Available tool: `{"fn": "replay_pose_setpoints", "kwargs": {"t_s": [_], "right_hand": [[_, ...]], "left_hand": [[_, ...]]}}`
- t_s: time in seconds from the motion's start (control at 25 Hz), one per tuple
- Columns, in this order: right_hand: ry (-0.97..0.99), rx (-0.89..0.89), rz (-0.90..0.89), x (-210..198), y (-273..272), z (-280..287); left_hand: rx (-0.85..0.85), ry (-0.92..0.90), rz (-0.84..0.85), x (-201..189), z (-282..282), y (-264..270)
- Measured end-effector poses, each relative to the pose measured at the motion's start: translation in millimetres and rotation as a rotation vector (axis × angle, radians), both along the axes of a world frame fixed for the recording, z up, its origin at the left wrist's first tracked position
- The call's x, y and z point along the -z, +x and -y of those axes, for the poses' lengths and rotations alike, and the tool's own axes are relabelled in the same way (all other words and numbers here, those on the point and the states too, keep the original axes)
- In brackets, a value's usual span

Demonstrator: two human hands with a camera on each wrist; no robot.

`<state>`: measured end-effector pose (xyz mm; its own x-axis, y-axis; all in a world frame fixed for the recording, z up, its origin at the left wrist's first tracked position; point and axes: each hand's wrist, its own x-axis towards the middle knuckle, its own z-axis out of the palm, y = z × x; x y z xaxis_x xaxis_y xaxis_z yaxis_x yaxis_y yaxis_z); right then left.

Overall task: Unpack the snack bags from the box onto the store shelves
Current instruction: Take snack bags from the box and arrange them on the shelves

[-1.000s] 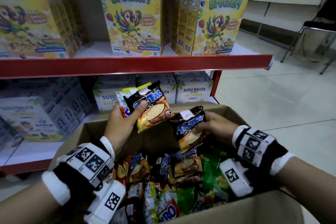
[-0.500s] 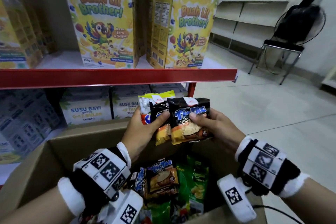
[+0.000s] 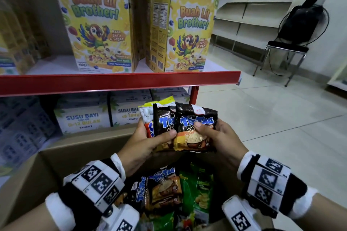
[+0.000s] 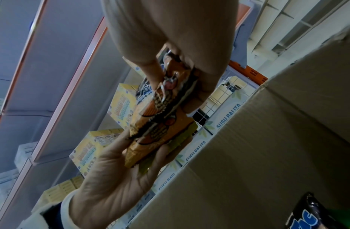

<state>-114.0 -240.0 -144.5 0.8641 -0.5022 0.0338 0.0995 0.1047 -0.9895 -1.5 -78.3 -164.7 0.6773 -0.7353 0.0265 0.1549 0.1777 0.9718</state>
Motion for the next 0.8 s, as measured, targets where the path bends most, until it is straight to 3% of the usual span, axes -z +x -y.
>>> {"fn": "replay_pose_setpoints", "kwargs": {"t_s": [0.12,0.32,0.52,0.8], "right_hand": [[0.072,-0.06,0.026,-3,-1,-3],[0.049,0.018,0.032,3,-3,-3],[0.114,-0.08,0.058,3,-4,-8],[0.063,0.075,0.071,0,-1,2]], "left_hand": [[-0.003,0.021,-0.018,4,0,-1],[0.039,0.047,-0.028,11,1,-2],[-0.046,0.055,-0.012,18,2,0],[0.046,0.118,0.006,25,-3,1]]}}
